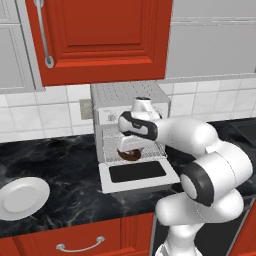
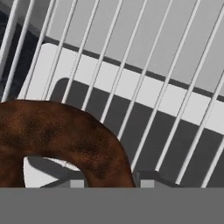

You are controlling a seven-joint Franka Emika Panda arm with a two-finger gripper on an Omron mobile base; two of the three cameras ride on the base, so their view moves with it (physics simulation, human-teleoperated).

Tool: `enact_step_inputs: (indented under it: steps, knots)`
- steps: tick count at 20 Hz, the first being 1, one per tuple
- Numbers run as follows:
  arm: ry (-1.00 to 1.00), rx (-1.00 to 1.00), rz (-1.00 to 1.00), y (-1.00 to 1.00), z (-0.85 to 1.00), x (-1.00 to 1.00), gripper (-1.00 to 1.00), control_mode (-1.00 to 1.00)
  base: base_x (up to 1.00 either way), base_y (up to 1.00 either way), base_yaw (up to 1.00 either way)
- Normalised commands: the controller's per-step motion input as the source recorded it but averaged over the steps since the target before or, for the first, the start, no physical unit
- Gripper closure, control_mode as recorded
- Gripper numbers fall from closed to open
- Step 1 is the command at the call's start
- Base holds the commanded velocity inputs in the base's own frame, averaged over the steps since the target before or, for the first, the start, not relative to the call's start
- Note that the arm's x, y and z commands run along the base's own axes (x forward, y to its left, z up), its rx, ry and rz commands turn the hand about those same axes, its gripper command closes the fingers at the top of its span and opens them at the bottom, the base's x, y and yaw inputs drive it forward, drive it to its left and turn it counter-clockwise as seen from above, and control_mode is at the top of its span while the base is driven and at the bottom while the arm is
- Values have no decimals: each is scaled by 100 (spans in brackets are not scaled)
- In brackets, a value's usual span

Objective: Pick up the bagel from the plate, place it on the toaster oven rack, close the door, and set the timer.

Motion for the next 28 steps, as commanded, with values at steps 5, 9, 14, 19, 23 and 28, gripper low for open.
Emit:
enact_step_inputs:
  steps: [5, 9, 14, 19, 23, 28]
  knots:
    - [-4, -3, -3, -1, -26, -52, 100, -100, 0, 0, 0]
    - [-1, 0, -17, -19, 2, 27, 100, -100, 0, 0, 0]
    - [4, 0, -30, -20, 3, 45, 100, -100, 0, 0, 0]
    - [5, 0, -35, -5, 0, 22, 100, -100, 0, 0, 0]
    - [0, 0, -34, 0, 5, -6, 100, -100, 0, 0, 0]
    - [0, 0, -39, -3, 0, 0, 100, -100, 0, 0, 0]
